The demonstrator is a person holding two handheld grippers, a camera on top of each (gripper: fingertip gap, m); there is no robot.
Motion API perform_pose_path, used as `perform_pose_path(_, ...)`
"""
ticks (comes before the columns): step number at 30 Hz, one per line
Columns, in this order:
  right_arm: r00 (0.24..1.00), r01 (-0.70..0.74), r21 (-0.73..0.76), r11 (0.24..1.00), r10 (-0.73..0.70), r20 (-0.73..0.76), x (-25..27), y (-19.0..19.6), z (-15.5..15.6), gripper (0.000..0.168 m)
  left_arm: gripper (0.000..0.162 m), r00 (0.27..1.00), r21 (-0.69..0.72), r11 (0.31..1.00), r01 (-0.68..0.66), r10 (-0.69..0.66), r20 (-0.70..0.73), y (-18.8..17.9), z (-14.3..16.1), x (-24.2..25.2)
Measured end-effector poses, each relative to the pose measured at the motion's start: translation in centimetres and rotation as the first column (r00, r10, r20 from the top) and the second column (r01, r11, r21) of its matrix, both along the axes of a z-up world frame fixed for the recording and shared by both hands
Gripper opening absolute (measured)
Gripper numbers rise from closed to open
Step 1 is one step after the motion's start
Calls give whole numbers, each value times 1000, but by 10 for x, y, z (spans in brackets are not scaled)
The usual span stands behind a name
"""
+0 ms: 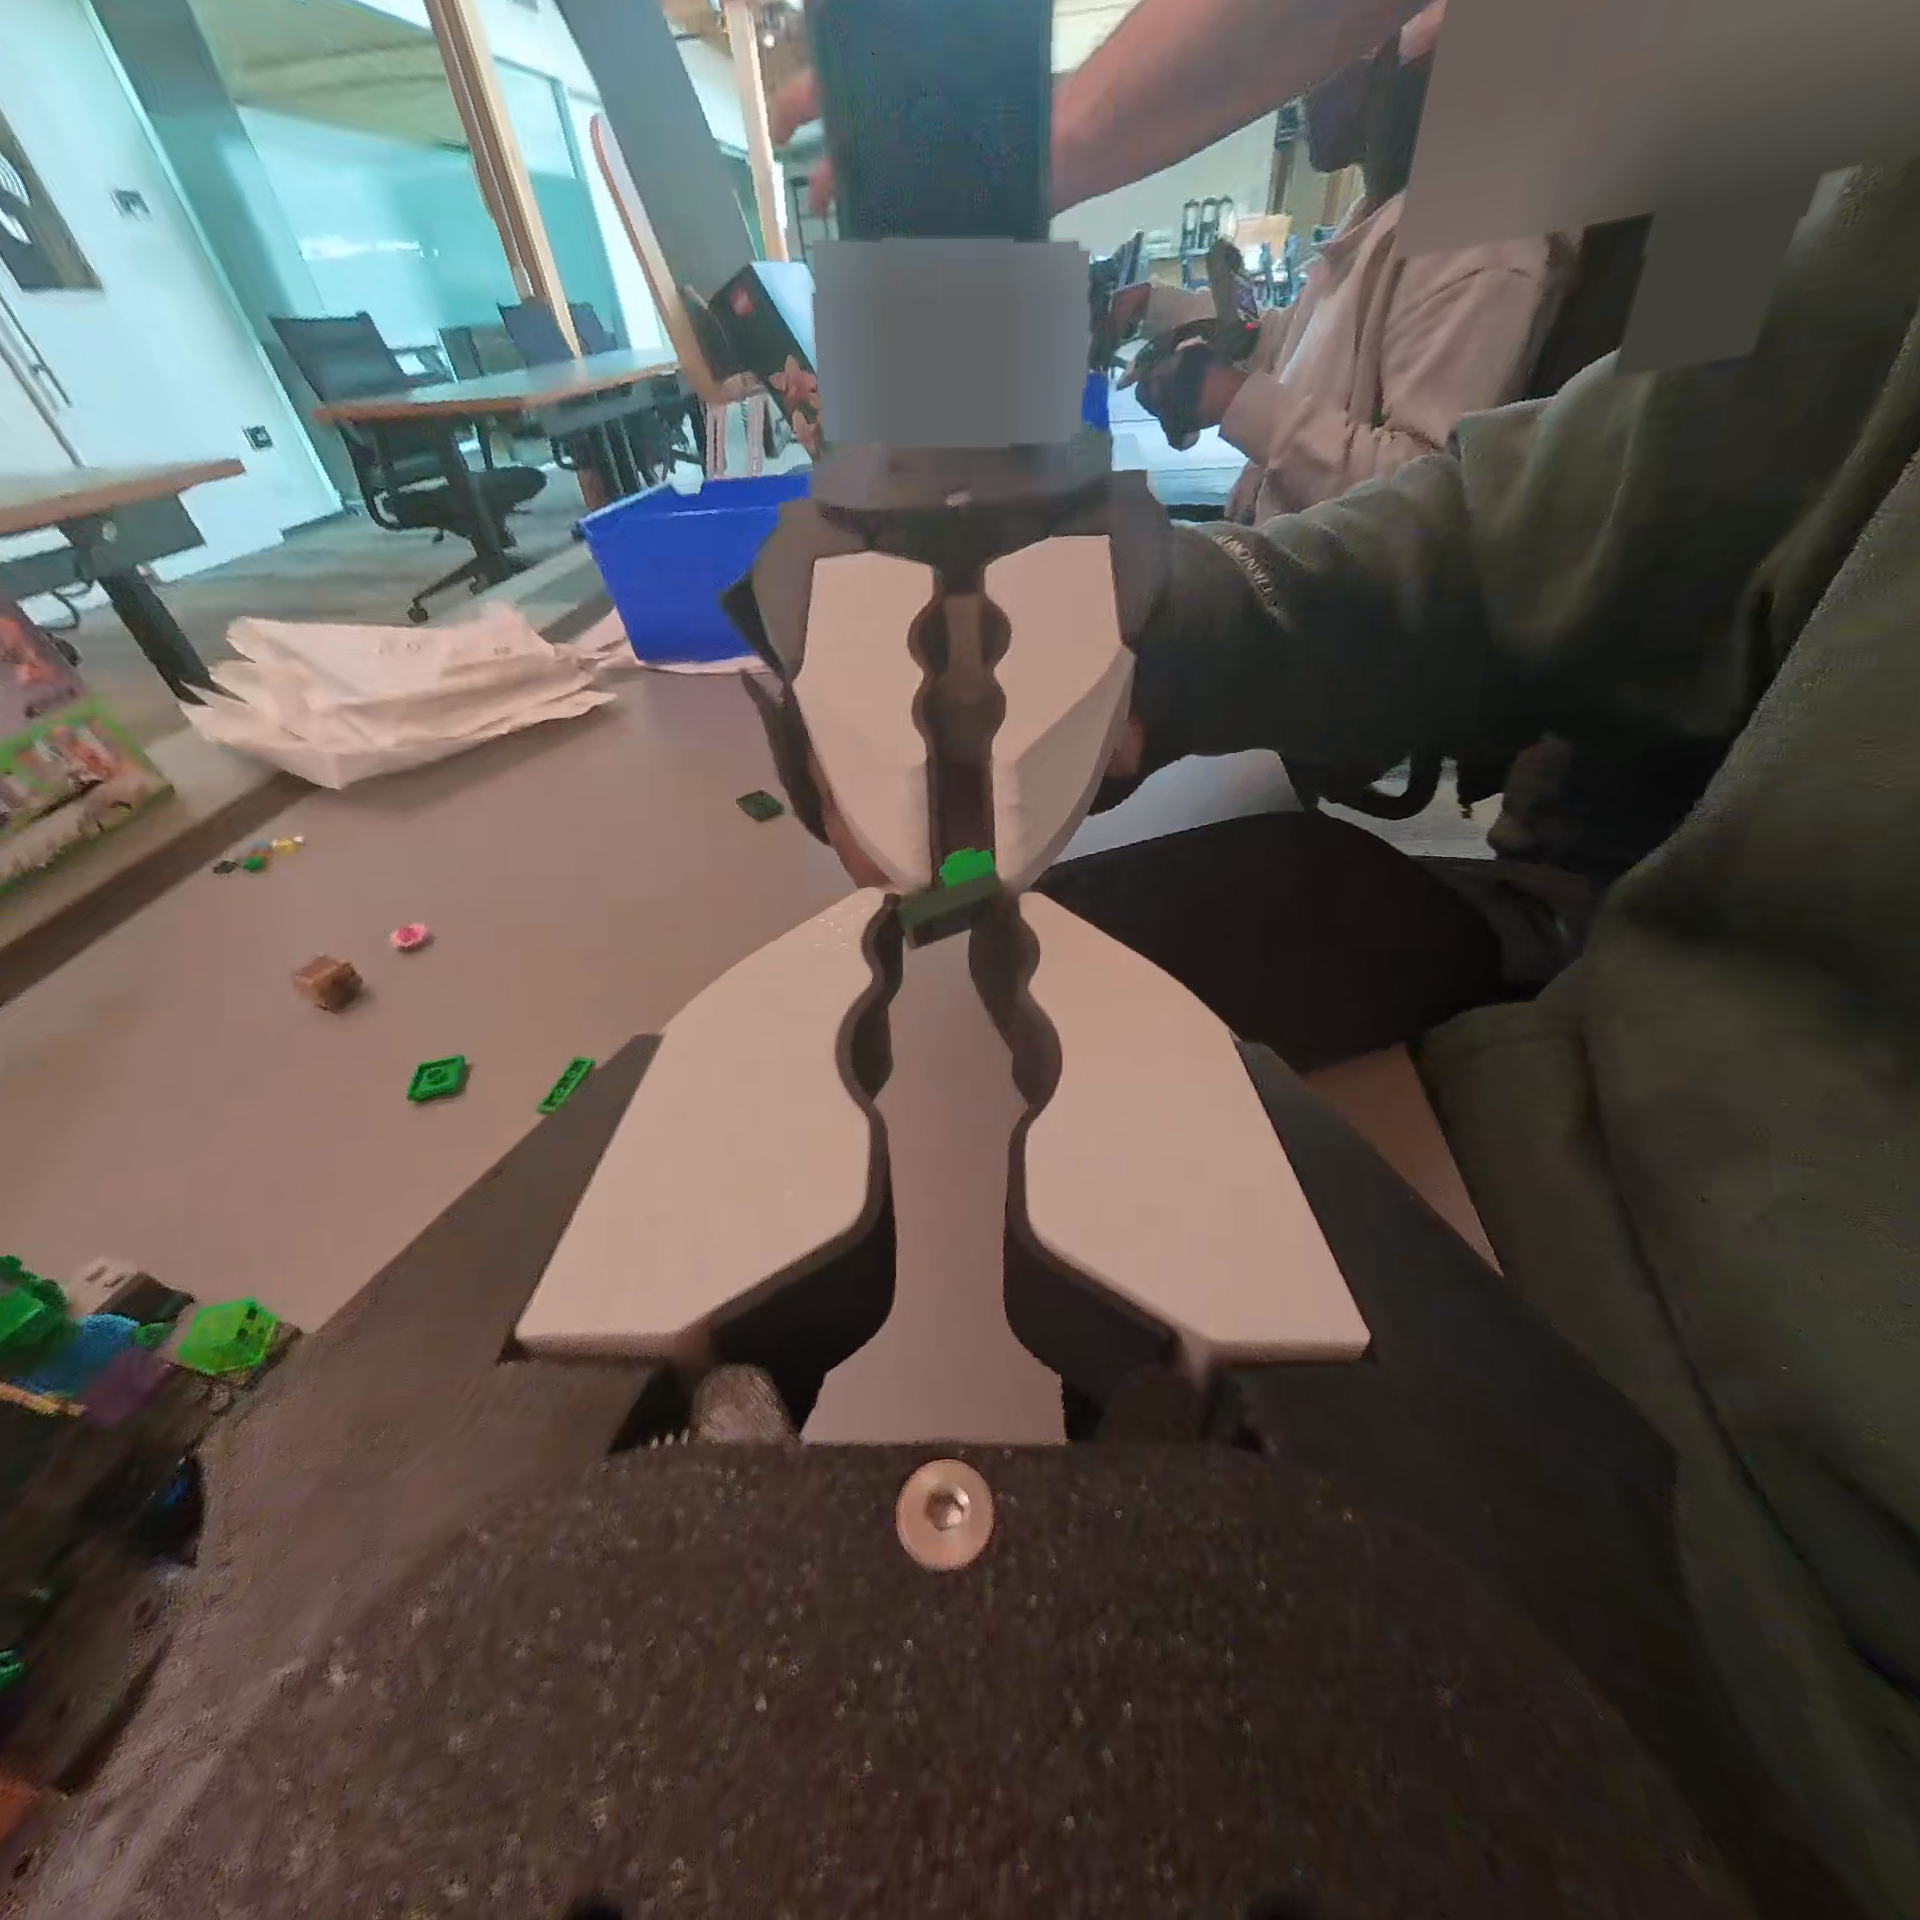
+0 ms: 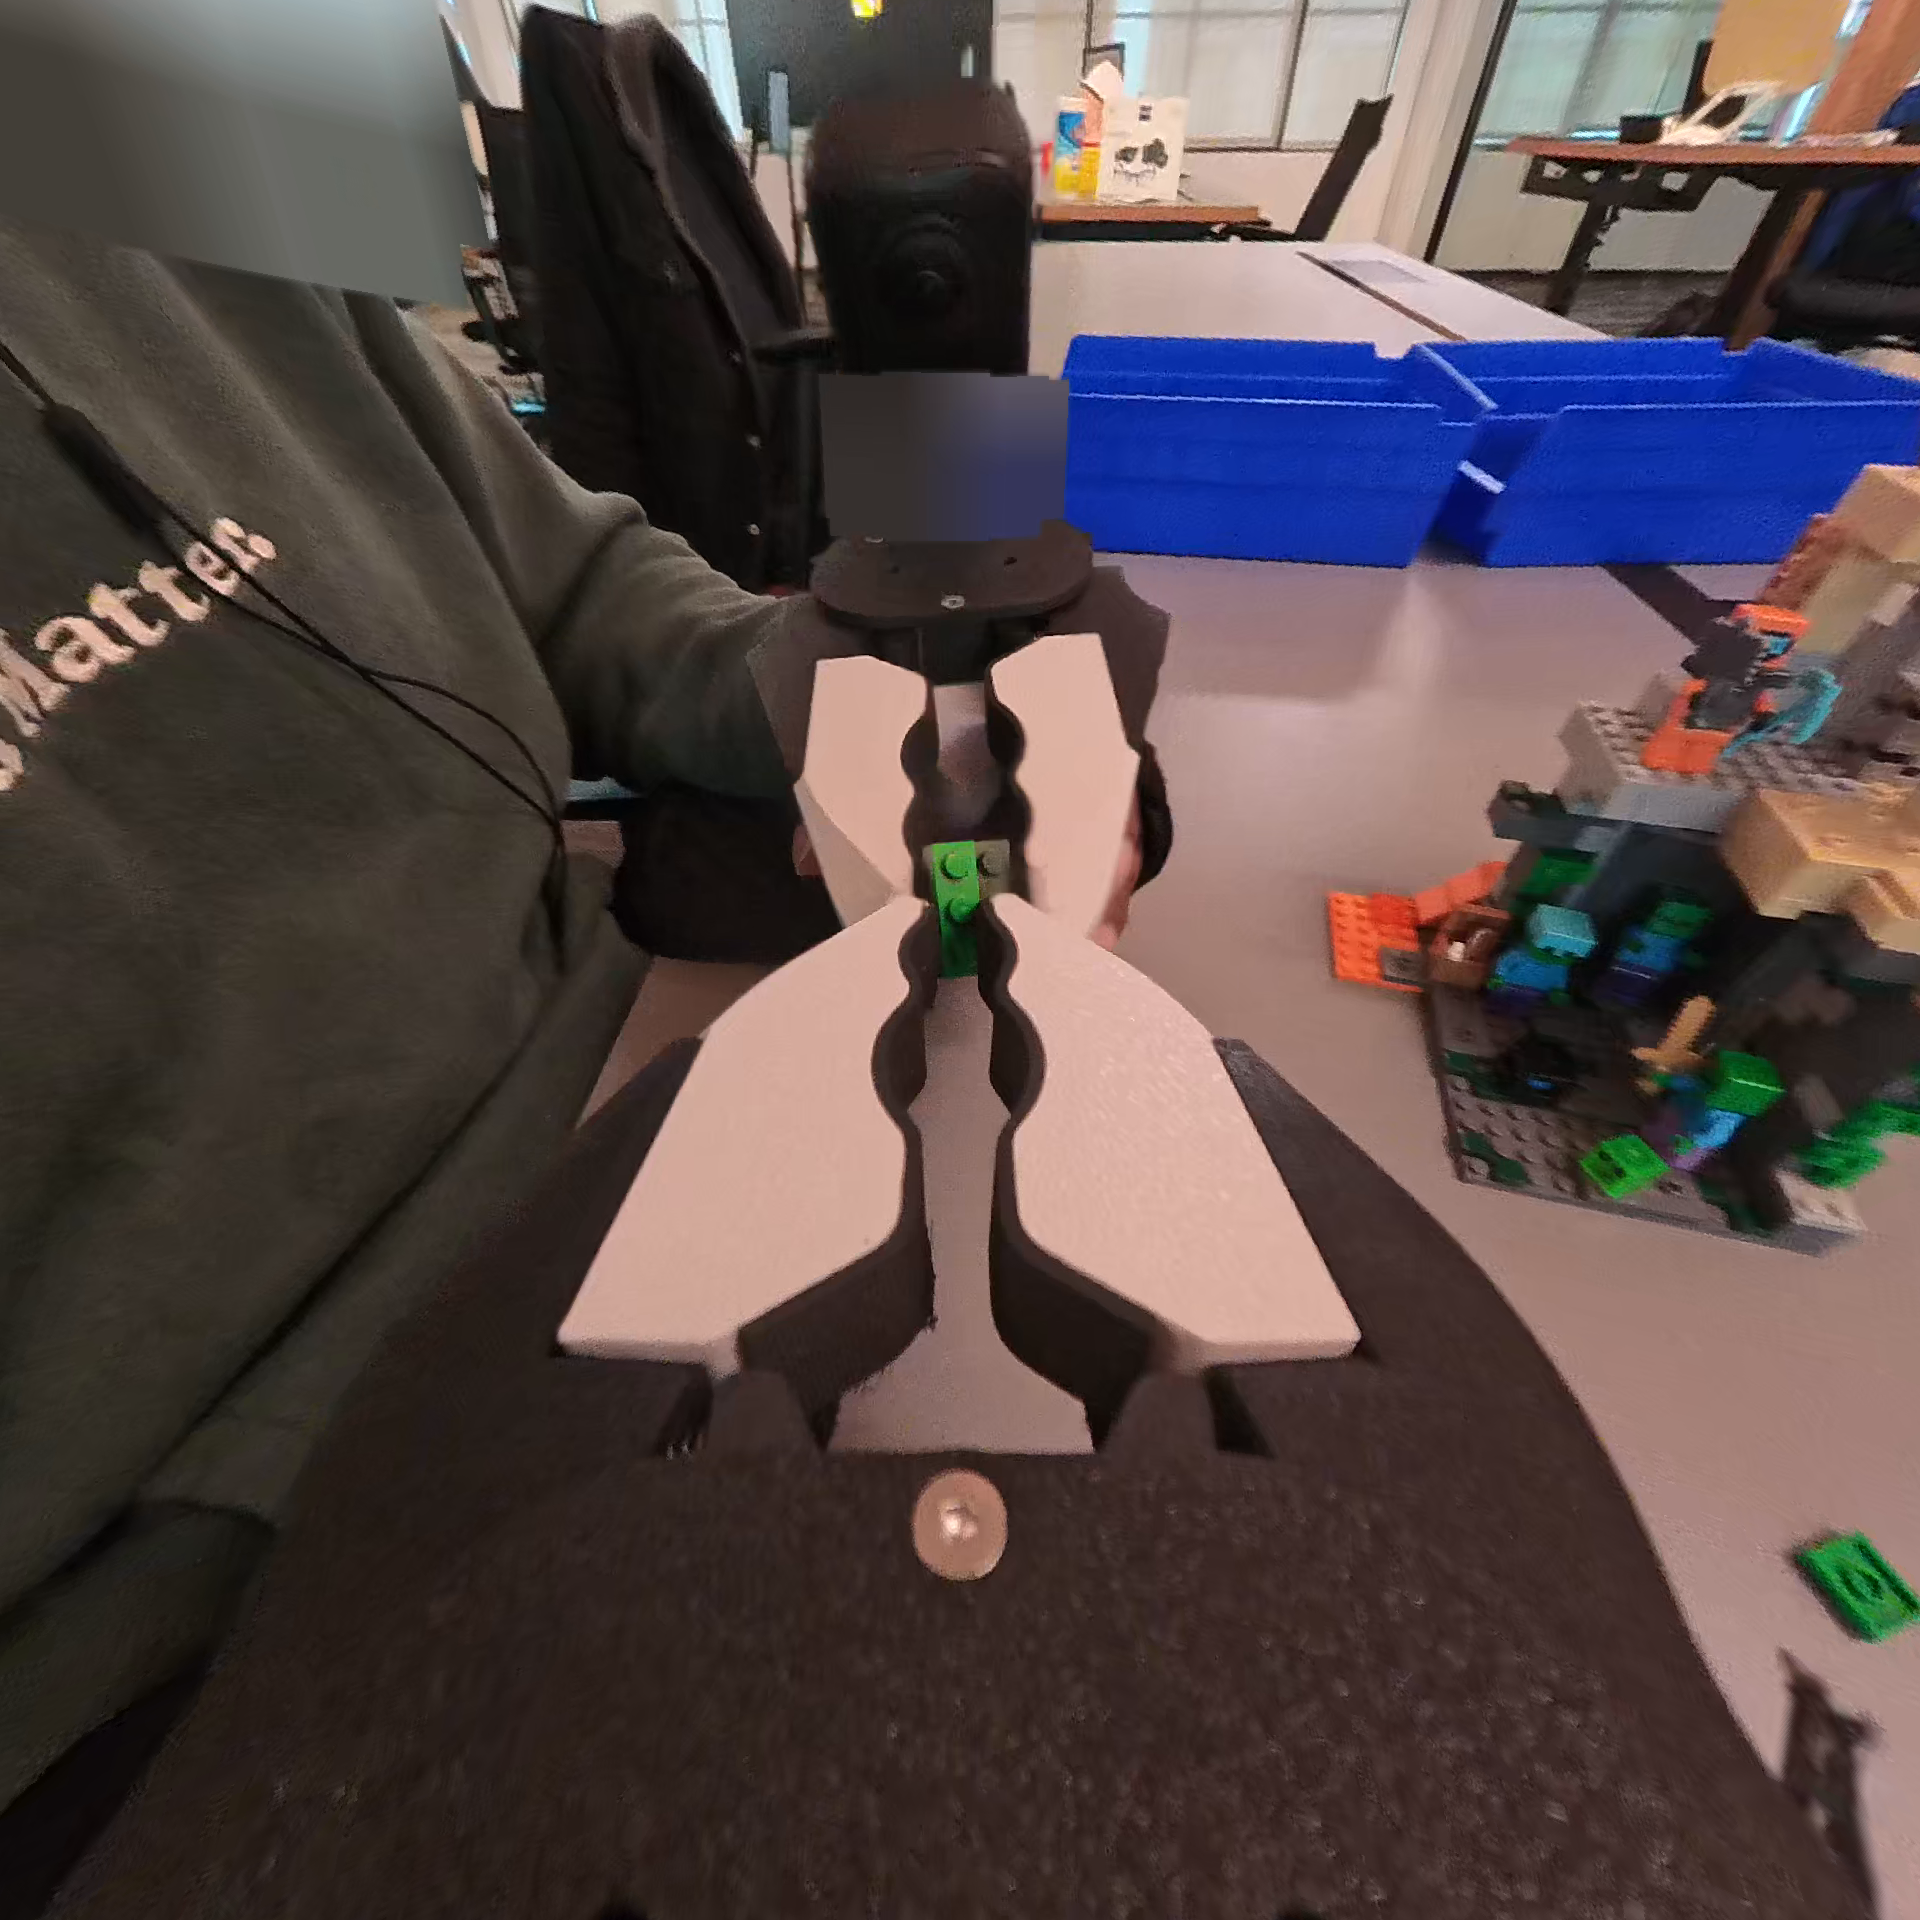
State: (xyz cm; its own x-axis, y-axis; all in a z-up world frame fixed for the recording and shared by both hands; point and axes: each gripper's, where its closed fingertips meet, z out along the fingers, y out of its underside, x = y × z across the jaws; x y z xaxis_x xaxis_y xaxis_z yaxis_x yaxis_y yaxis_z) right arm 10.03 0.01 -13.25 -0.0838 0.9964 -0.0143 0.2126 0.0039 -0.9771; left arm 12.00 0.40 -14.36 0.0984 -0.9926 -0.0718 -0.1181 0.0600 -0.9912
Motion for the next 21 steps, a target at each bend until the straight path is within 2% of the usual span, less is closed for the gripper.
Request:
perform_pose_path(5, 1000, 1, -19, 1000, -1, -11, -1, 0, 0, 6, 16, 999, 13, 999, -36, 37, -37, 1, -1, -1)
perform_pose_path(13, 970, 243, 157, 957, -239, -40, -3, 13, -9, 0, 15, 992, -70, 993, -93, 87, -92, 15, -12, -8)
perform_pose_path(17, 965, 264, 157, 952, -261, -37, -1, 14, -6, 0, 15, 986, 4, 992, -127, 127, -109, 18, -12, -8)
perform_pose_path(21, 959, 278, 54, 959, -280, 38, 2, 19, -7, 0, 15, 944, 212, 947, -240, 278, -175, 31, -16, -14)
